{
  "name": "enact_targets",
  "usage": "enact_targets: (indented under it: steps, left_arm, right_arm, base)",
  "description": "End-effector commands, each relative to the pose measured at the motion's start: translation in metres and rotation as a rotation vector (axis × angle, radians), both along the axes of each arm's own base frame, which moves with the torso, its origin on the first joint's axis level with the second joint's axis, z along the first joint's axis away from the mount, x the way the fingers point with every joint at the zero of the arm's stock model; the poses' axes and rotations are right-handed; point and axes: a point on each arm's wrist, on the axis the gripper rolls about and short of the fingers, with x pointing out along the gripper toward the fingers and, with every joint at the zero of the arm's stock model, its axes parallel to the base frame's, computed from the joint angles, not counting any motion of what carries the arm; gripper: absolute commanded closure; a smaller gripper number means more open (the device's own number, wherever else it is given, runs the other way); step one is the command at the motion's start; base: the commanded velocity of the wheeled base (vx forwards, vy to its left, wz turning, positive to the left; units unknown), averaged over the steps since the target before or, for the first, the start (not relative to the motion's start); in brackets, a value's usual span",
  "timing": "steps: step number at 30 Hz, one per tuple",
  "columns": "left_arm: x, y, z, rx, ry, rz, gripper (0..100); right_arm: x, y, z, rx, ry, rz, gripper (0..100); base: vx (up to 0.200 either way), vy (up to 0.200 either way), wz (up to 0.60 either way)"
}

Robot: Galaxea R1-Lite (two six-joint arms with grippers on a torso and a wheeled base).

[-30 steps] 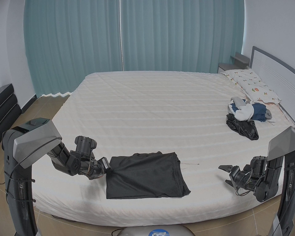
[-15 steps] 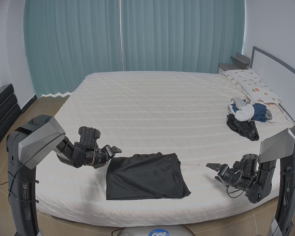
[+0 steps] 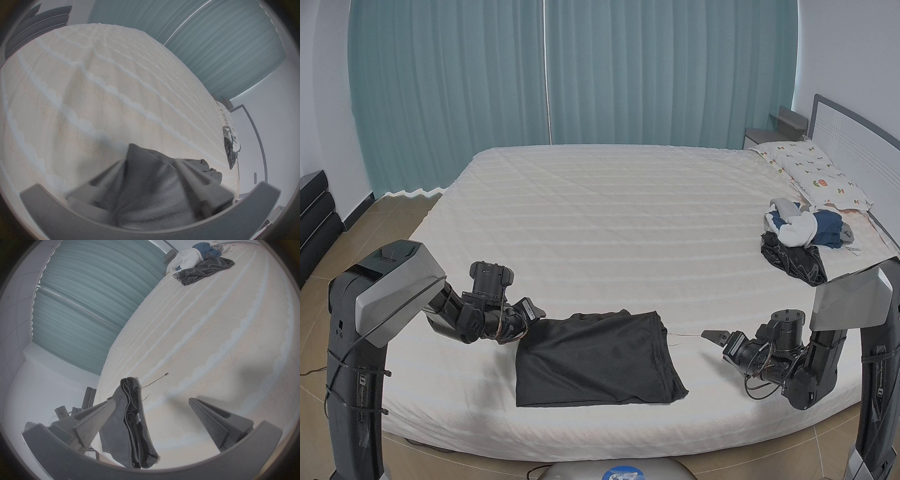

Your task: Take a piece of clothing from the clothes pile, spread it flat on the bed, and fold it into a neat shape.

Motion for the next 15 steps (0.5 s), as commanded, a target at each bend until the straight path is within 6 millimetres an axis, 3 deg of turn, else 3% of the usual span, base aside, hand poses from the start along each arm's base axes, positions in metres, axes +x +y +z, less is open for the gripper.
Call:
enact_targets:
  steps: [1, 8, 15]
  left_arm:
    - [-0.001, 0.001, -0.002, 0.006, 0.008, 0.010, 100]
    - [0.002, 0.006, -0.002, 0.043, -0.005, 0.113, 100]
    - [0.004, 0.008, 0.001, 0.013, -0.007, 0.205, 100]
  right_arm:
    - [0.001, 0.005, -0.008, -0.007, 0.014, 0.015, 0]
    - [0.002, 0.015, -0.005, -0.012, -0.006, 0.046, 0]
    - [0.021, 0.033, 0.007, -0.041, -0.035, 0.047, 0]
  base:
    - [0.000, 0.000, 0.00]
    - [0.000, 0.000, 0.00]
    - [0.000, 0.000, 0.00]
